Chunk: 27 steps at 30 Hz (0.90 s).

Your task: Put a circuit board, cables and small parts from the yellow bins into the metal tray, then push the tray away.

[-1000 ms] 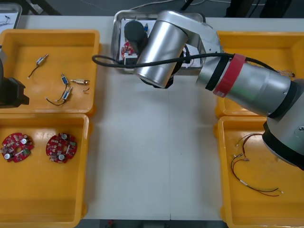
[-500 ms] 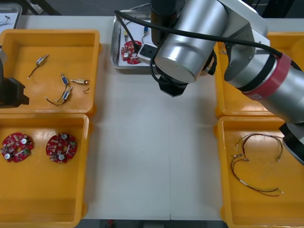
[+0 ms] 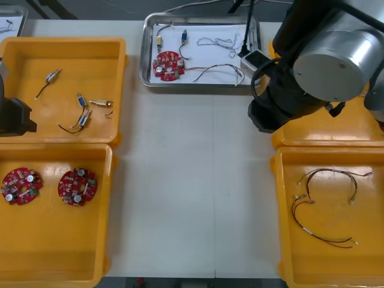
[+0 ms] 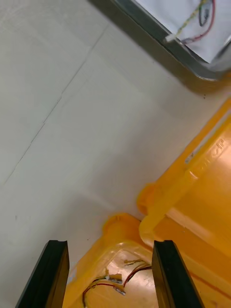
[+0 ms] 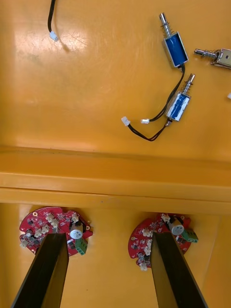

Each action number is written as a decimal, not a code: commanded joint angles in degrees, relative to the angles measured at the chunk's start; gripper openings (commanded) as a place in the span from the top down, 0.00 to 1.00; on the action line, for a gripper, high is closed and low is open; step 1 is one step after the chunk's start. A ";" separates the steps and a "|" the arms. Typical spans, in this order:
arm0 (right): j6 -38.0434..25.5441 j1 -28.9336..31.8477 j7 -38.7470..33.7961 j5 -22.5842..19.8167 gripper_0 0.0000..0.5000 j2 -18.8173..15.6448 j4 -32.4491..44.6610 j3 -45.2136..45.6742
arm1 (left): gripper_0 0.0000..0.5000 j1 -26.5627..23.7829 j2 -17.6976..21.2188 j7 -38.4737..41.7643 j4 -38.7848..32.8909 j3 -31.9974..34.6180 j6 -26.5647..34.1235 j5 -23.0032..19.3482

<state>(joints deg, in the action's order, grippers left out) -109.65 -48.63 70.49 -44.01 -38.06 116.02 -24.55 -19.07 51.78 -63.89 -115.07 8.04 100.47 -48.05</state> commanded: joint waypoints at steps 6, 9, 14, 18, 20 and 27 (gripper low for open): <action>-0.35 11.10 -8.97 -3.81 0.00 -8.88 8.78 10.76 | 0.00 0.79 2.54 -5.80 -1.65 1.80 -0.54 0.50; -0.35 14.53 -9.32 -5.48 0.00 -10.46 9.48 14.01 | 0.00 0.79 2.54 -5.80 -1.65 1.80 -0.54 0.50; -0.35 19.63 -9.15 -8.99 0.00 -12.22 10.01 20.51 | 0.00 0.79 2.54 -5.80 -1.65 1.80 -0.54 0.50; -0.35 24.38 -8.80 -10.22 0.00 -12.83 11.15 25.87 | 0.00 0.79 2.54 -5.80 -1.65 1.80 -0.54 0.50; -0.35 26.13 -8.80 -10.13 0.00 -13.01 11.77 27.45 | 0.00 0.79 2.54 -5.80 -1.65 1.80 -0.54 0.50; -0.35 32.90 -8.53 -8.55 0.00 -13.36 13.97 32.20 | 0.00 0.79 2.54 -5.80 -1.65 1.80 -0.54 0.50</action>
<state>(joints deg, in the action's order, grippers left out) -109.77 -19.10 62.22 -53.35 -48.96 127.54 4.35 -19.04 51.78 -63.90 -115.08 8.06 100.46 -48.04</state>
